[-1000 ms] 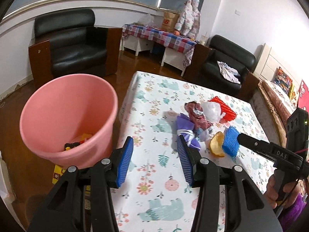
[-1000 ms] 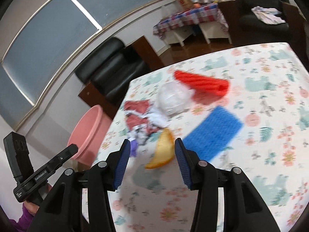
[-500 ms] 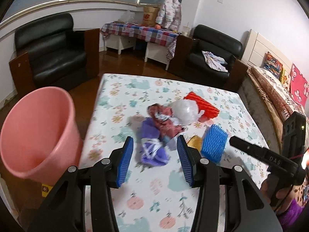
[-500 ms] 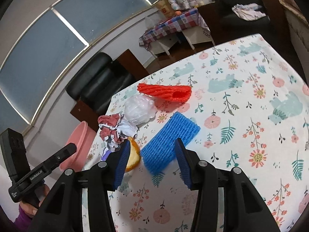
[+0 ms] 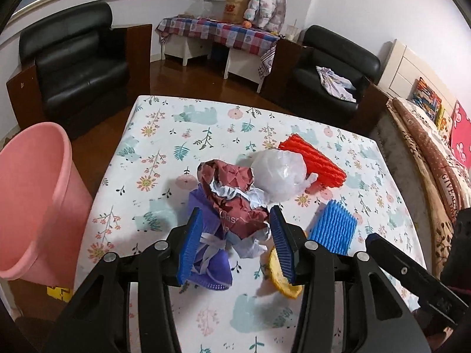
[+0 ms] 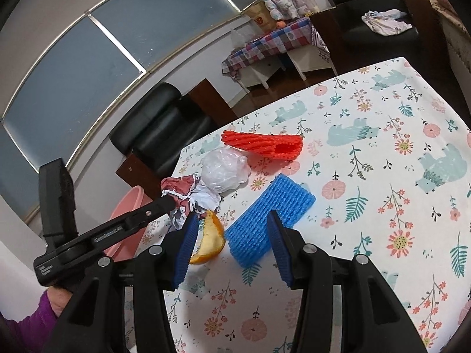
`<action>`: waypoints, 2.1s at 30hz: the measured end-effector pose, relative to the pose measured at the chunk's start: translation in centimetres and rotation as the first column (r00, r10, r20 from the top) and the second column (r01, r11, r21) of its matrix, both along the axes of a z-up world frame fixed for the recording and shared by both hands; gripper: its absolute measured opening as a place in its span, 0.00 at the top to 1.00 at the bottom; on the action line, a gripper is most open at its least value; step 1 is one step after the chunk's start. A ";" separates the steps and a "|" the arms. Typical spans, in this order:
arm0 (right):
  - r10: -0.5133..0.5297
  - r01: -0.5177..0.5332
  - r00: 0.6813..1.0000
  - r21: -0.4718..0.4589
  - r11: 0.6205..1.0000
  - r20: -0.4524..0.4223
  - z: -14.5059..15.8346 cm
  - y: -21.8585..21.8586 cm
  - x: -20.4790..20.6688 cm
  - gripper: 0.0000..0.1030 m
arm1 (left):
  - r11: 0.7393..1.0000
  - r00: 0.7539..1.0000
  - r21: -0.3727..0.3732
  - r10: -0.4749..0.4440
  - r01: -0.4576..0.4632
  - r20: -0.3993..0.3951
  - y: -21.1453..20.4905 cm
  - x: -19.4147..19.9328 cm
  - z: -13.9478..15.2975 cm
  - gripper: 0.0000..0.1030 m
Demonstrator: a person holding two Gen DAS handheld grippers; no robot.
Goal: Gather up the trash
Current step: 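Move both grippers back to the table toward the yellow sponge and blue net, then grasp the crumpled maroon foil paper with the left gripper, then grasp the yellow sponge with the right gripper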
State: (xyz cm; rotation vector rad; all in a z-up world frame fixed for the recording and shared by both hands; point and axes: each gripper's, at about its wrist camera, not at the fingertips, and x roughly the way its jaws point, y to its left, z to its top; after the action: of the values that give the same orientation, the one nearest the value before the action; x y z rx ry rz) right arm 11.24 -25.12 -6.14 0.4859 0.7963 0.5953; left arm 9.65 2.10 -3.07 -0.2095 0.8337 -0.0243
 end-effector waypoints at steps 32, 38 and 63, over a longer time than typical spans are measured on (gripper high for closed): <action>0.086 -0.091 0.995 -0.095 0.991 -0.049 -0.4 4.7 1.6 0.53 | 0.996 0.986 -0.036 0.091 -0.086 0.139 3.8 -7.7 4.0 0.81; 0.102 -0.108 0.994 -0.193 0.975 -0.044 0.0 7.3 3.1 0.54 | 0.992 0.982 -0.067 0.120 -0.111 0.145 4.8 -8.6 4.2 0.81; 0.091 -0.102 0.992 -0.143 0.984 -0.083 0.3 8.4 3.5 0.94 | 0.976 0.966 -0.120 0.200 -0.182 0.163 8.4 -10.1 3.8 0.81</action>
State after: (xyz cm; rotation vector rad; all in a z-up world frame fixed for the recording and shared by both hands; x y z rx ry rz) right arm 14.78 -16.71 -5.86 0.3374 0.9329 0.6059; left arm -0.49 10.52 0.76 -0.3801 0.6354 0.0943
